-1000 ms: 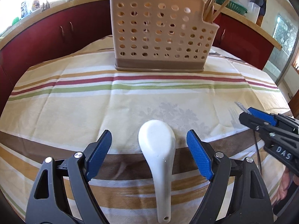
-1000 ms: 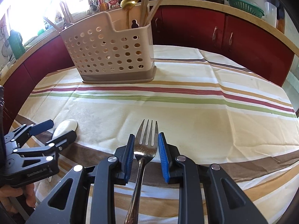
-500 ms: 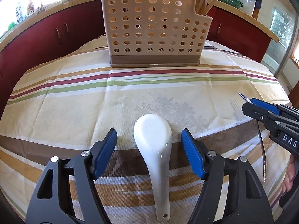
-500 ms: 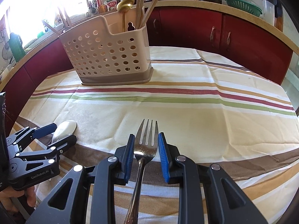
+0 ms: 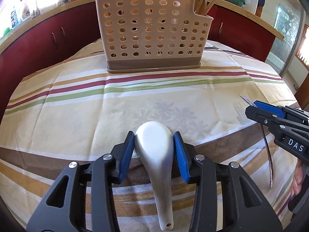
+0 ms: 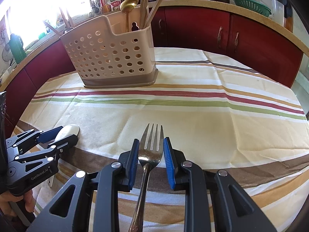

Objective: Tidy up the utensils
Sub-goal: 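Lift the white ceramic spoon with the left tool while the right tool lifts the fork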

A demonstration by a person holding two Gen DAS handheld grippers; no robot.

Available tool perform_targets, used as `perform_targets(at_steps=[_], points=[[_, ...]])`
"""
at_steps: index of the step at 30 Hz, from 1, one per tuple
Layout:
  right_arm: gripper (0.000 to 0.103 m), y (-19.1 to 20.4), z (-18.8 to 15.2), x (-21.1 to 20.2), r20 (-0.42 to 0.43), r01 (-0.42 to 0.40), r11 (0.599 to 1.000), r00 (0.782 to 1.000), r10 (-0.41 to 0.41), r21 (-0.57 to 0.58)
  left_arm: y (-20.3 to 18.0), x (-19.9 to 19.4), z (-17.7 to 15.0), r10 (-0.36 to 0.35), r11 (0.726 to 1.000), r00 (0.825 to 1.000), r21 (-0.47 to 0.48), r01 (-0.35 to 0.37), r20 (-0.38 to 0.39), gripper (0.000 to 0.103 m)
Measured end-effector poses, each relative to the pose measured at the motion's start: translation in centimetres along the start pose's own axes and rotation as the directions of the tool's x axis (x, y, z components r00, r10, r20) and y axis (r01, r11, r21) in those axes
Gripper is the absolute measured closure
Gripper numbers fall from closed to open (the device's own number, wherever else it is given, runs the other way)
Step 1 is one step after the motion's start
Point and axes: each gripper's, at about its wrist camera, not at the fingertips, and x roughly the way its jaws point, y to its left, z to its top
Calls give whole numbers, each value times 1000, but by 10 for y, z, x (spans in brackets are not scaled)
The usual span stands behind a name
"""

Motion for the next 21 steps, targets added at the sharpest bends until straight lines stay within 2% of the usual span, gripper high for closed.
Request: perform_targets(at_steps=[6, 21], points=[[77, -1, 0, -2, 9, -1, 1000, 1000, 1, 3, 5, -3, 0, -34, 999, 999, -36, 34, 9, 63], [78, 1, 2, -21, 75, -9, 1000, 997, 8, 6, 10, -30, 2, -40, 998, 994, -49, 45, 99, 63]])
